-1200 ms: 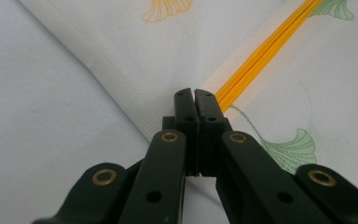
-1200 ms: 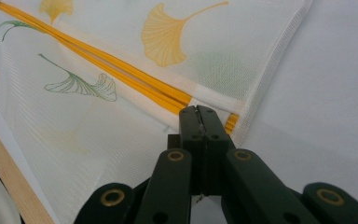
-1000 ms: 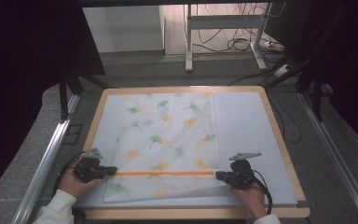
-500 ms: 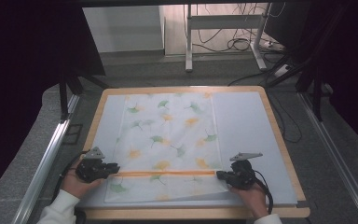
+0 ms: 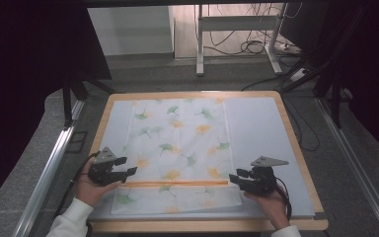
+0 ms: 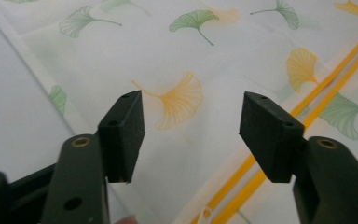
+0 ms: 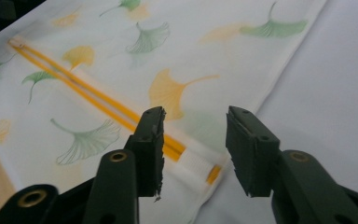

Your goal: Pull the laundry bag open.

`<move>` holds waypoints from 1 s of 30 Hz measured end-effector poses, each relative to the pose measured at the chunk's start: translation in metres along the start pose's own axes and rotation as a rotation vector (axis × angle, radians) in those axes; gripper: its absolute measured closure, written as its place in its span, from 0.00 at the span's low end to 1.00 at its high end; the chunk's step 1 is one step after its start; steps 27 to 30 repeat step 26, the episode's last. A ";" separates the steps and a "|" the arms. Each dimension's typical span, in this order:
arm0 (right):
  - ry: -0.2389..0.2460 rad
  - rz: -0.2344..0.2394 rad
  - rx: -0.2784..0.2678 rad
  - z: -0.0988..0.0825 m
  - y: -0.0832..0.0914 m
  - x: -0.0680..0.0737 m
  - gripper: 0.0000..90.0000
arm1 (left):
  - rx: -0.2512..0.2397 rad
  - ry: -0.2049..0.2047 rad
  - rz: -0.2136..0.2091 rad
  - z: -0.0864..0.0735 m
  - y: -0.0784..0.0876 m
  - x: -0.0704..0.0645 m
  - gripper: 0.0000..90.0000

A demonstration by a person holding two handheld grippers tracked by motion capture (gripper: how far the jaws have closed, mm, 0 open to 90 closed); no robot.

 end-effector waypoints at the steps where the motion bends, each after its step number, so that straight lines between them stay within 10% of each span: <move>1: 0.008 -0.016 -0.007 0.001 0.000 -0.002 0.58 | -0.007 0.008 -0.001 0.003 -0.003 0.000 0.40; 13: -0.030 -0.098 -0.029 -0.005 0.009 -0.027 0.46 | 0.002 -0.021 -0.013 0.011 -0.015 -0.004 0.37; 30: -0.011 -0.116 -0.016 -0.006 0.008 -0.025 0.42 | 0.014 -0.034 -0.012 0.008 -0.012 -0.006 0.36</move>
Point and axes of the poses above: each handheld gripper's, and its own axes: y roughly backward along the jaws, z roughly out of its top, x roughly to its left, the point moved 1 cm from there along -y, roughly forward along the jaws, and after that the axes turned 4 degrees about y, right-handed, at the moved point
